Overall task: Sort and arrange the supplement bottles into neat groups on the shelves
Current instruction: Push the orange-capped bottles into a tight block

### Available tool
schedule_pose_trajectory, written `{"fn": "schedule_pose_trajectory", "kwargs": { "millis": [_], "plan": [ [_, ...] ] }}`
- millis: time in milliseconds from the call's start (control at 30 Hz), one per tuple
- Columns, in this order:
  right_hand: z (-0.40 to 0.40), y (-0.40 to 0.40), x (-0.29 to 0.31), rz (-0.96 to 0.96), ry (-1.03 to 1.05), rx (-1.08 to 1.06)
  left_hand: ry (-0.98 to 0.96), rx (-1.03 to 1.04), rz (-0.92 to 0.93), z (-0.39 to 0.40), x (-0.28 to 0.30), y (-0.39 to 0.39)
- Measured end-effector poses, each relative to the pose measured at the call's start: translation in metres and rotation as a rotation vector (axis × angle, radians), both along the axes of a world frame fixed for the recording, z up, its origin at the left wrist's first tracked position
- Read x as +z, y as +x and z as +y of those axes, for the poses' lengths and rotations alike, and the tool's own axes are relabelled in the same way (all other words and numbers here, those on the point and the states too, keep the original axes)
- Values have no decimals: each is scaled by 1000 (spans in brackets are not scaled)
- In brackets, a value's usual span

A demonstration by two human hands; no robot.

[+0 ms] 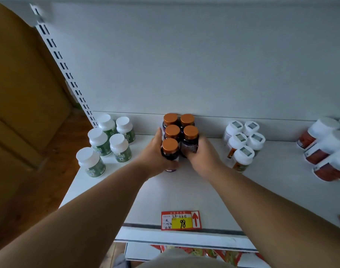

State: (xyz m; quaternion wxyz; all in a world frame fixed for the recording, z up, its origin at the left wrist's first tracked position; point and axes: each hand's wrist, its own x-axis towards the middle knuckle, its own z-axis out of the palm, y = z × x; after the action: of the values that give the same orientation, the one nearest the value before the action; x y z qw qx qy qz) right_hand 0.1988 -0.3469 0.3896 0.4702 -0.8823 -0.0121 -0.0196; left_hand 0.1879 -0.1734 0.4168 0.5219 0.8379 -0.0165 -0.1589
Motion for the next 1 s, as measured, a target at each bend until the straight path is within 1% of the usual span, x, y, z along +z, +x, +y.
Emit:
{"fn": "schedule_pose_trajectory", "kwargs": {
  "millis": [100,233,300,500,600,667,700,767,867,1000],
  "plan": [
    [3,3,-6,2,-26,-38,-52,-63,-113,-3,0,5],
    [8,4,-6,4,-3,-26,-166,-71,-114,2,-9,4],
    [13,4,-6,-18,28,-39,-166,-64,-107,5,-10,4],
    [11,4,-7,-1,20,-59,-108,-86,-109,8,-11,7],
    [6,-9,-1,20,30,-99,-38,-49,-59,13,-13,2],
    [5,-28,2,-18,15,-171,56,-1,-37,18,-13,-8],
    [6,-38,1,-69,-1,-191,87,41,-59,19,-14,-15],
    [14,-58,3,-142,-34,-136,112,136,-143,22,-15,-29],
    [27,-67,3,-145,-53,-4,122,199,-215,21,-17,-41],
    [34,-61,3,-131,-56,-19,157,204,-232,20,-17,-39]
  ]
}}
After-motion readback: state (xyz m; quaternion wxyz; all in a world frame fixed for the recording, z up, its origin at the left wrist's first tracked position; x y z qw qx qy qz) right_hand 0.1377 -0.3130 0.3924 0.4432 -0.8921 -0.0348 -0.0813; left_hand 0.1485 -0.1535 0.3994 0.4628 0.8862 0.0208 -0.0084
